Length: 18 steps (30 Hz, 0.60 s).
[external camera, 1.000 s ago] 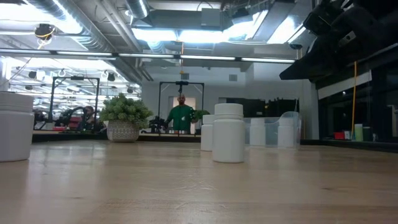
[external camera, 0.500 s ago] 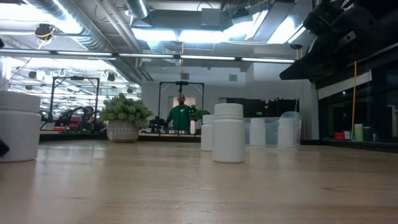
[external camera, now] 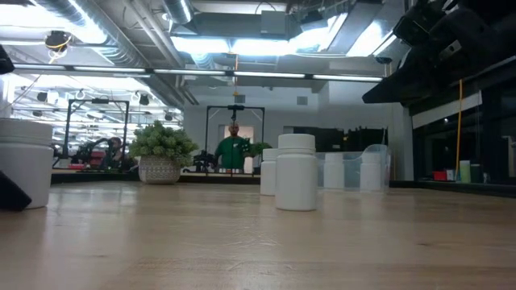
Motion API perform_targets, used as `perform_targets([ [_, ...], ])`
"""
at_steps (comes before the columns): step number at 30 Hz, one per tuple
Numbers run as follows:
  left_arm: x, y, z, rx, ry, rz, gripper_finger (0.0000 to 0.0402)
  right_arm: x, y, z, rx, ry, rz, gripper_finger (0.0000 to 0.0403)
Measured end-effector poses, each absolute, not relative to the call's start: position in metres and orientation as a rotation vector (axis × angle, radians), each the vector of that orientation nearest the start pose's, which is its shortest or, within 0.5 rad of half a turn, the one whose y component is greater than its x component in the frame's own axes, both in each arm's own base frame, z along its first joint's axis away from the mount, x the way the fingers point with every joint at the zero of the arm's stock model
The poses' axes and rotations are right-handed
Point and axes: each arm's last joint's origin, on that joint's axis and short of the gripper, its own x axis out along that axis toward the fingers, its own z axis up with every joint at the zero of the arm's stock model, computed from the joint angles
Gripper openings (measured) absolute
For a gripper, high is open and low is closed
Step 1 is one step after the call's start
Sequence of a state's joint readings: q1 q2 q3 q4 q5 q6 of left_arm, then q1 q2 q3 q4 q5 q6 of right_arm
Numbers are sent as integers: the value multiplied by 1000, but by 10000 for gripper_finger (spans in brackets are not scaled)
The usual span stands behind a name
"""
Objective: Pick and place pill bottles into a basket
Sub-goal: Put the white pill bottle into the transparent bin
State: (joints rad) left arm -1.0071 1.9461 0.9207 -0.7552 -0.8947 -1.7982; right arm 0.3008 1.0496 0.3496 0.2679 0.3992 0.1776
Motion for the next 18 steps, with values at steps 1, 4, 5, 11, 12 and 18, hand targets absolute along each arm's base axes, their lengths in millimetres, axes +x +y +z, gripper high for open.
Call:
perform_targets([
  [1, 167, -223, 87, -207, 638, 688, 238, 195, 49, 181, 27, 396, -132, 10],
  [4, 166, -223, 87, -214, 634, 688, 219, 195, 49, 181, 27, 396, -133, 10],
  [5, 166, -223, 87, -215, 637, 687, 213, 195, 49, 181, 27, 396, -133, 10],
  [11, 166, -223, 87, -211, 625, 685, 189, 195, 49, 181, 27, 396, -133, 10],
  [12, 166, -223, 87, -210, 624, 685, 188, 195, 49, 181, 27, 396, -133, 10],
  [18, 166, -223, 87, -206, 616, 684, 190, 195, 49, 181, 29, 396, -133, 10],
])
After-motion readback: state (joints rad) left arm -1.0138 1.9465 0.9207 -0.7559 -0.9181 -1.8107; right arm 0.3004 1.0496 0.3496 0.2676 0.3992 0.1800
